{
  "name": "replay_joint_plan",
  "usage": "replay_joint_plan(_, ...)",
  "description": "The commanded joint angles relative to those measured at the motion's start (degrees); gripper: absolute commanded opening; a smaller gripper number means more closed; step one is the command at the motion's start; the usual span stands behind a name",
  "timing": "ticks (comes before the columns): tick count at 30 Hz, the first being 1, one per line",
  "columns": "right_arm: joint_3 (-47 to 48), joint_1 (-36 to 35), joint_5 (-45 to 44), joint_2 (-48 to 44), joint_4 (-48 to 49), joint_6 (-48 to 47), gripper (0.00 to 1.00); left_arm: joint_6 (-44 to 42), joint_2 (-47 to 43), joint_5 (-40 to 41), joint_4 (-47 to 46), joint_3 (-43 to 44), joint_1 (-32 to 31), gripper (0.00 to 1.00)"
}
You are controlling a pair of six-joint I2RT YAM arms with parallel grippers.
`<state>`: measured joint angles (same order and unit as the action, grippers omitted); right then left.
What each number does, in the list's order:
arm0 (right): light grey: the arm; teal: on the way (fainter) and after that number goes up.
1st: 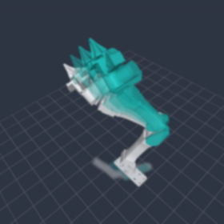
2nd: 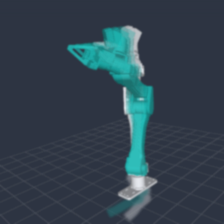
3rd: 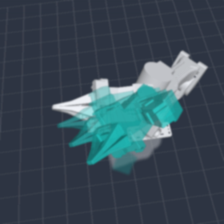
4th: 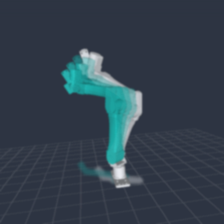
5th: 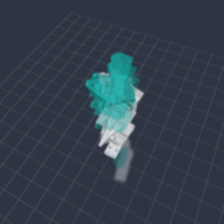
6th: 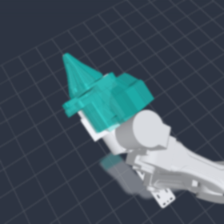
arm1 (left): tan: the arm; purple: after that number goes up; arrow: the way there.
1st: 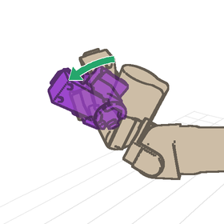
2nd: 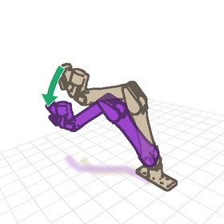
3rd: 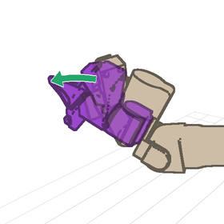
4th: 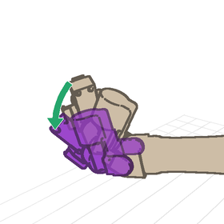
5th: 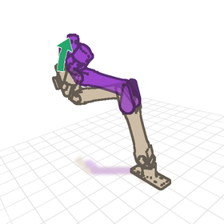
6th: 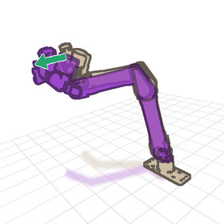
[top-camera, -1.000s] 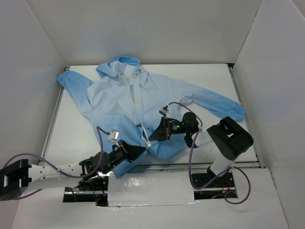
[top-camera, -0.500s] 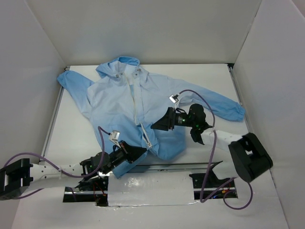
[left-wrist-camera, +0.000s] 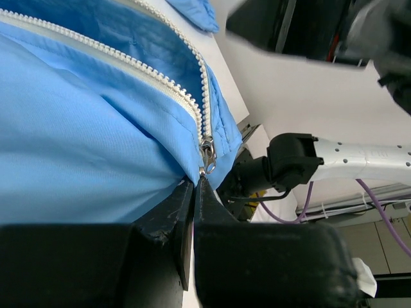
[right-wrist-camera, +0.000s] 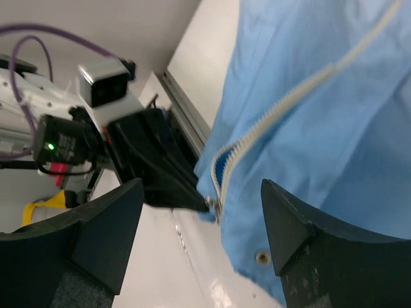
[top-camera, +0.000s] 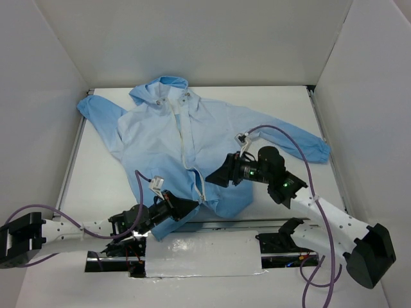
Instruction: Zip up the jacket
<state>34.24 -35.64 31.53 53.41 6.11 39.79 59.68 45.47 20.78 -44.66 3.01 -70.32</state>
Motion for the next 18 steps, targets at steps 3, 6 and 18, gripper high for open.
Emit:
replay_joint_plan(3, -5.67, -6.80, -4.10, -7.96, -5.14, 5.99, 0.77, -1.93, 1.28, -3.19, -4.03, 3.15, -0.43, 0.00)
replay_joint_plan(6, -7.26, -11.37, -6.82, -11.57, -5.31, 9.25, 0.71, -1.94, 1.72, -3.90, -4.55, 3.59, -0.52, 0.00)
replay_joint_plan(18, -8.66, -19.38, -17.81, -10.34, -8.30, 12.33, 0.63, -2.11, 1.99, -5.04, -5.35, 4.03, -0.52, 0.00)
